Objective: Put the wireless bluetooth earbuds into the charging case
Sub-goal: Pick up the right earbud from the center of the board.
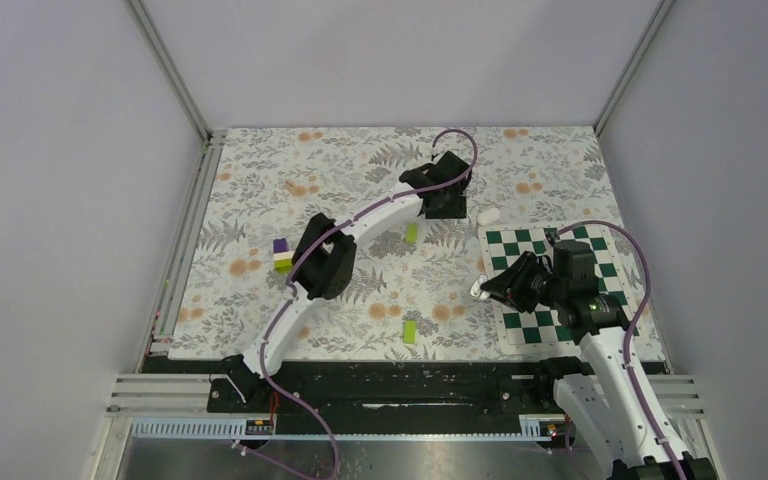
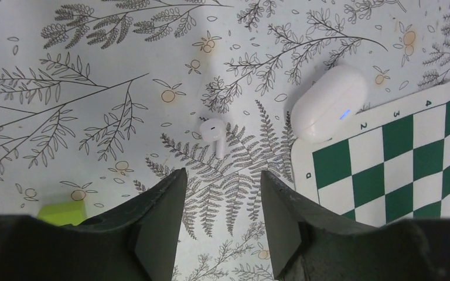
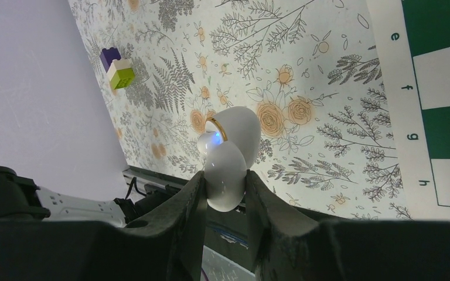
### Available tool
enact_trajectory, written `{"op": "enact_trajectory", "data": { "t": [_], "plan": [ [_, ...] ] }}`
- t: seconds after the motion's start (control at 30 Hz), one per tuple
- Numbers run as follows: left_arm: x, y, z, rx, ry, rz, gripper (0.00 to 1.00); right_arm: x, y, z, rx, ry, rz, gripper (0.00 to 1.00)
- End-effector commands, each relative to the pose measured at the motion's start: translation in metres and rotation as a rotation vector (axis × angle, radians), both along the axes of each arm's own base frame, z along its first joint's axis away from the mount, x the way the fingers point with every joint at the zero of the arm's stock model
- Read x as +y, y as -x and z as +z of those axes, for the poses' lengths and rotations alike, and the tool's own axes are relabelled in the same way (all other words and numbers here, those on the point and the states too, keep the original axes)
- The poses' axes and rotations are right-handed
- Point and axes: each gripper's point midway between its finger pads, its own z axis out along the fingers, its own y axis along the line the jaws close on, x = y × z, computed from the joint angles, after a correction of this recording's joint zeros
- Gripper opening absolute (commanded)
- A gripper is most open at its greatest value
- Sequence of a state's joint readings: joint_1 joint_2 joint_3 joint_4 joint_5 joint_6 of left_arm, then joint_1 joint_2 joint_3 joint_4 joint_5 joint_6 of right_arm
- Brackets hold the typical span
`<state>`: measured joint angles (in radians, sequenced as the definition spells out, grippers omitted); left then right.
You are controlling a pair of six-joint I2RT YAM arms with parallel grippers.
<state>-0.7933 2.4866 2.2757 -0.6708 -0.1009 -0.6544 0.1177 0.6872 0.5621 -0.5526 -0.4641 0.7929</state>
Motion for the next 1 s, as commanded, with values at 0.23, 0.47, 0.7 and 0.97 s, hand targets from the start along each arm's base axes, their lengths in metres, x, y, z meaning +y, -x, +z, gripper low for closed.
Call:
{"op": "enact_trajectory", "data": {
  "t": [0.23, 0.47, 0.7, 0.97],
  "plan": [
    [-0.003, -0.022, -0.012, 0.017, 0.076, 0.151, 0.49, 0.0, 0.002, 0.017, -0.044, 0.004, 0.024, 0.0],
    [-0.013, -0.028, -0.025, 0.05, 0.121, 0.19, 0.45, 0.003, 0.002, 0.022, -0.058, -0.008, 0.037, 0.0],
    [-0.013, -0.03, -0.027, 0.078, 0.144, 0.223, 0.43, 0.005, 0.003, 0.025, -0.063, -0.017, 0.053, 0.0],
    [-0.007, -0.031, -0.028, 0.07, 0.12, 0.231, 0.37, 0.006, 0.001, 0.031, -0.079, -0.015, 0.067, 0.0]
  ]
}}
